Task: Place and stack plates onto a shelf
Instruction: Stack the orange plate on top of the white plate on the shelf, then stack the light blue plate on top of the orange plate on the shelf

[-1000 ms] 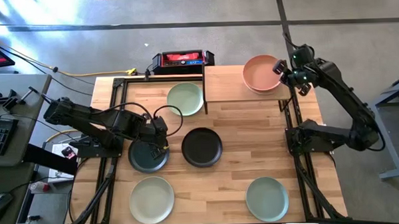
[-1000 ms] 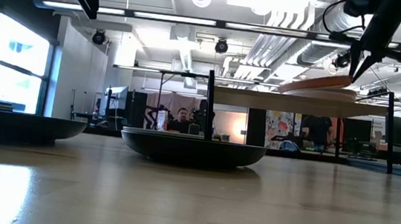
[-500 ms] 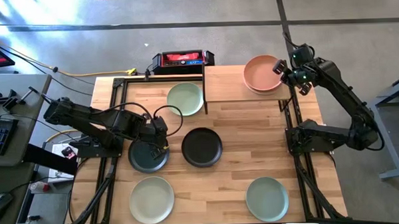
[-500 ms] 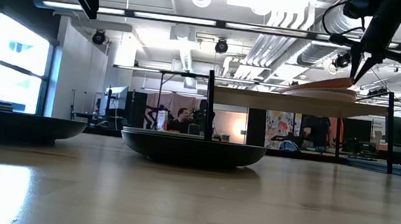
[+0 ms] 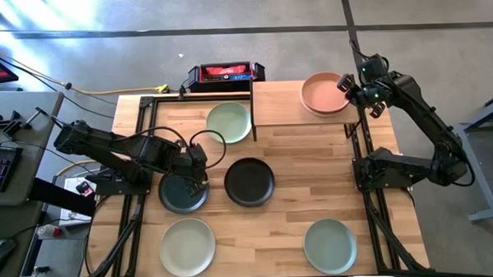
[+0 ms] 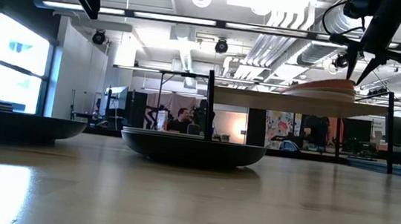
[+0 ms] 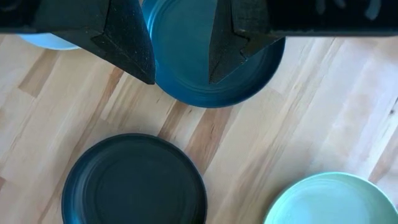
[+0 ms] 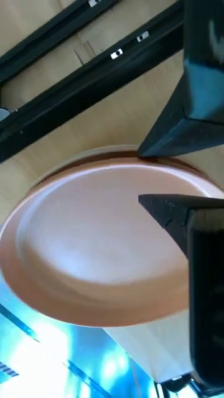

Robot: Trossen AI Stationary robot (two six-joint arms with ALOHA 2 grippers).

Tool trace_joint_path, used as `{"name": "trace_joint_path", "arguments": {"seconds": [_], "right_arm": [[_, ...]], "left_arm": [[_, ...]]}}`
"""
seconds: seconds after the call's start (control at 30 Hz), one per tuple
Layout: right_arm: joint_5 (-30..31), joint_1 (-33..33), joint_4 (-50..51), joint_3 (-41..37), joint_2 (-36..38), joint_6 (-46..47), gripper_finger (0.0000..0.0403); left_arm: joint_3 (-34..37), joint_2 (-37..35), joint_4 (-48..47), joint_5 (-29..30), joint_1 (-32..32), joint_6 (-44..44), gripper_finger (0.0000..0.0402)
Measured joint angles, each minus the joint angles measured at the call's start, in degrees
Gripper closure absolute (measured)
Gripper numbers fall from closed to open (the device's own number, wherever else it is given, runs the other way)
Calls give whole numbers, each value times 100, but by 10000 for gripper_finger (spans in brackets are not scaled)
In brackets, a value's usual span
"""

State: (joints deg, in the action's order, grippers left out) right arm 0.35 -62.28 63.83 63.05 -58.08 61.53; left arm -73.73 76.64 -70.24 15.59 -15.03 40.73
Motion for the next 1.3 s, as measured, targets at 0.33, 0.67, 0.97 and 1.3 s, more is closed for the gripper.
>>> {"name": "trace_joint_path", "arguments": {"seconds": [0.33, 0.67, 0.97, 1.3], "right_arm": [[-231, 0, 70, 0, 186, -6, 311], [-740, 8, 89, 0, 334, -482, 311], [-2102, 861, 503, 0, 334, -1391, 311], [-1940, 2583, 531, 0, 331, -1154, 311]], "left_arm": [[0, 0, 2, 0, 0, 16, 266], [0, 1, 2, 6, 0, 16, 266], [0, 0, 0, 14, 0, 245, 266], [0, 0, -83, -348, -5, 1167, 266]]}}
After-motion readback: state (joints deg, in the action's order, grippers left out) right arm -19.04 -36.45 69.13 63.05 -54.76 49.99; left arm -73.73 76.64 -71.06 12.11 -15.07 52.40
